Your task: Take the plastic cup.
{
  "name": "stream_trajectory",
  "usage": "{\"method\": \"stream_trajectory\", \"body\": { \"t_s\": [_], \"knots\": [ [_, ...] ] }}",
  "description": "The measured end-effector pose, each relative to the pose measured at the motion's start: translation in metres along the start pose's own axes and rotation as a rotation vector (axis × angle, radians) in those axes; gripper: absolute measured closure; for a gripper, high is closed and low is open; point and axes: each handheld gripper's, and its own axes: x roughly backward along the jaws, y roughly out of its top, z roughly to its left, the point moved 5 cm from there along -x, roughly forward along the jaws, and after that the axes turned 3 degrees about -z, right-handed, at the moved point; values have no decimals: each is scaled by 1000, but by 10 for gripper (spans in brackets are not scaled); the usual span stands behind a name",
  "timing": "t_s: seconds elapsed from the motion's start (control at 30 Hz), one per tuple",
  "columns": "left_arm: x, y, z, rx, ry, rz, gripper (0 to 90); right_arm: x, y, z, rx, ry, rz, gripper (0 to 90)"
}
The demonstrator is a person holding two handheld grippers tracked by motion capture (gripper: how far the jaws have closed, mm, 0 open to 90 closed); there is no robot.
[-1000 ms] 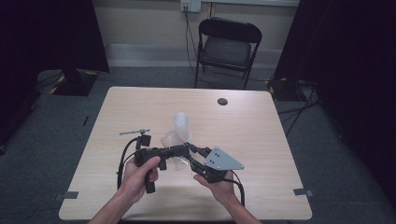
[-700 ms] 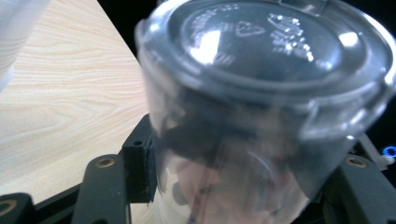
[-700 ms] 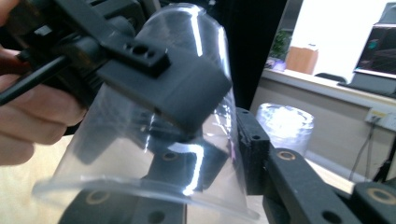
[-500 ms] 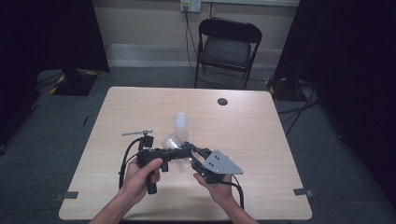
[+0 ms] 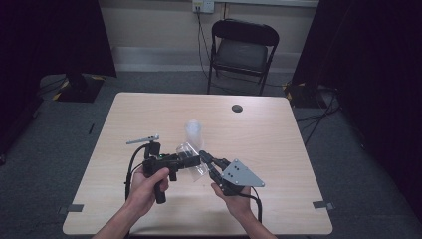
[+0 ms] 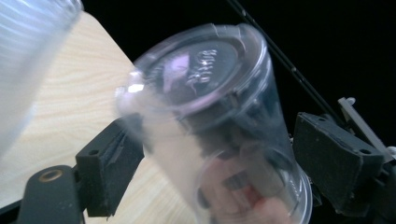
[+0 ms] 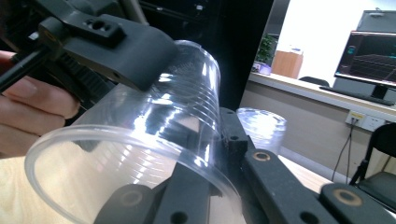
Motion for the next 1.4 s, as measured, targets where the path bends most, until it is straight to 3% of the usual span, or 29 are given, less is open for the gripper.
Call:
{"method": "stream_trajectory", "body": {
  "t_s": [0.07, 0.1, 0.13, 0.17, 0.37, 0.43, 0.5, 0.53, 0.6, 0.63, 0.7, 0.8, 0.87, 1.0, 1.07, 1.1, 1.2, 1.4],
  "knots": [
    [3, 3, 1, -17, 12, -12, 157, 2, 0, -2, -6, 3, 6, 900],
    [5, 5, 2, -51, 28, -13, 156, 3, 0, -3, -15, 13, 21, 900],
    [5, 5, 2, -51, 28, -13, 154, 3, 0, -3, -15, 13, 21, 900],
    [7, 6, 1, -107, 49, -10, 152, 4, -2, -4, -17, 21, 36, 900],
    [9, 8, 0, -159, 94, -15, 156, 4, -6, -4, -32, 51, 79, 900],
    [10, 8, 0, -203, 114, -5, 156, 5, -8, -5, -48, 58, 110, 900],
    [10, 8, 0, -208, 122, -7, 156, 6, -10, -7, -60, 73, 127, 900],
    [11, 9, -1, -239, 144, -2, 156, 7, -11, -7, -65, 74, 142, 900],
    [11, 10, -2, -256, 155, -5, 158, 8, -13, -8, -65, 78, 160, 900],
    [12, 12, -3, -278, 185, -26, 192, 10, -15, -10, -70, 82, 188, 900],
    [13, 12, -3, -289, 175, -29, 236, 12, -17, -13, -77, 86, 207, 900],
    [14, 11, -3, -369, 209, -32, 227, 13, -19, -16, -95, 84, 228, 900],
    [15, 9, -2, -388, 221, -29, 208, 14, -21, -19, -109, 85, 248, 900],
    [15, 2, -1, -403, 211, 16, 209, 16, -28, -22, -142, 105, 299, 900],
    [15, -1, 0, -443, 225, 39, 209, 17, -32, -23, -151, 109, 330, 900],
    [15, -3, 1, -451, 236, 64, 210, 17, -34, -24, -154, 116, 339, 900],
    [15, -8, 1, -459, 235, 76, 210, 18, -38, -25, -176, 125, 376, 900],
    [16, -19, 6, -524, 246, 135, 204, 18, -43, -28, -214, 158, 455, 900]
  ]
}}
